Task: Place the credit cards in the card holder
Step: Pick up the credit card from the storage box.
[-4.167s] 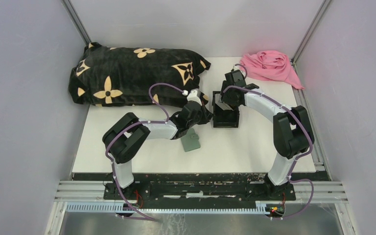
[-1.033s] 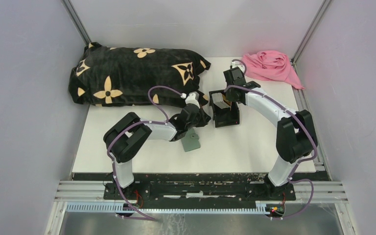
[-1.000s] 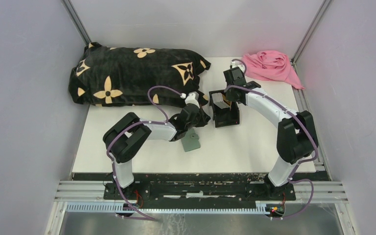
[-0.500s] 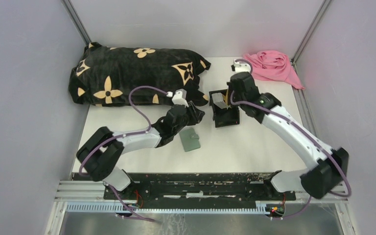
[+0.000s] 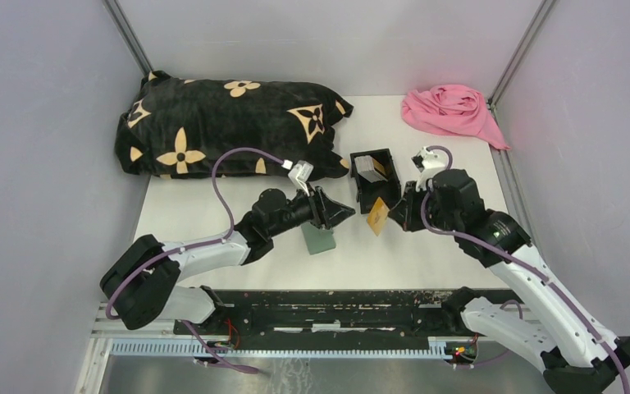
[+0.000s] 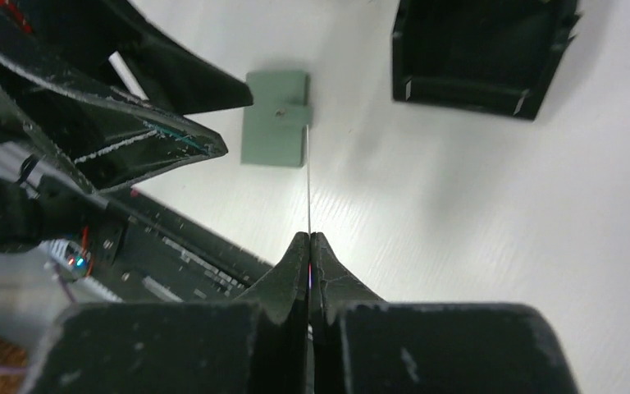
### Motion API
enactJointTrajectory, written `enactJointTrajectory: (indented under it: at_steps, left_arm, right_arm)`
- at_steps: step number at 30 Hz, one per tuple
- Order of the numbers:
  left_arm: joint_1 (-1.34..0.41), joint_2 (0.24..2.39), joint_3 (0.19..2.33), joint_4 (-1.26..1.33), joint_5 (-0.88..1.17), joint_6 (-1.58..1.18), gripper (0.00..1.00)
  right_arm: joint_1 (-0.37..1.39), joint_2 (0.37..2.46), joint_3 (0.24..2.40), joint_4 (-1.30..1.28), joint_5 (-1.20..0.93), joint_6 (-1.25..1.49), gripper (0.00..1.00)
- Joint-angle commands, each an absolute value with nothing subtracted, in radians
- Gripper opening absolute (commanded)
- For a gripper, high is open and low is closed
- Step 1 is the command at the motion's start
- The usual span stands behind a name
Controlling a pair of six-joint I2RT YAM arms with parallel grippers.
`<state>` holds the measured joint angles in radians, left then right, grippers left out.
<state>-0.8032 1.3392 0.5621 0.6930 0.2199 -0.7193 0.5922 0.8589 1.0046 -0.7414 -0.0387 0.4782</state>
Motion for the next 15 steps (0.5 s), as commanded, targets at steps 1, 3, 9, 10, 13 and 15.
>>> enactJointTrajectory:
  at_steps: [1,3,9,10,13,15]
  left_arm:
    - [-0.802,1.312,0.556,0.814,0.473,-0.703,0.64]
    - [-0.803,1.312,0.557,0.832,0.526,-0.712,0.64]
    - [-0.803,1.315,0.543,0.874,0.62,-0.733,0.64]
    - [-0.803,1.315,0.542,0.878,0.634,-0.736,0.64]
    - [-0.803,1.321,0.542,0.871,0.66,-0.734,0.63]
    - [-0.804,1.322,0.539,0.864,0.669,-0.731,0.63]
  right_arm:
    - [0.597,0.791,0.965,-0.736,-0.232,0.547,0.01]
    - [0.598,0.766,0.948,-0.73,-0.281,0.57,0.01]
    - [0.598,0.743,0.919,-0.7,-0.365,0.62,0.01]
    - [0.598,0.745,0.915,-0.693,-0.37,0.623,0.01]
    - [0.598,0.756,0.914,-0.673,-0.386,0.633,0.01]
    - [0.598,0.769,0.913,-0.657,-0.392,0.637,0.01]
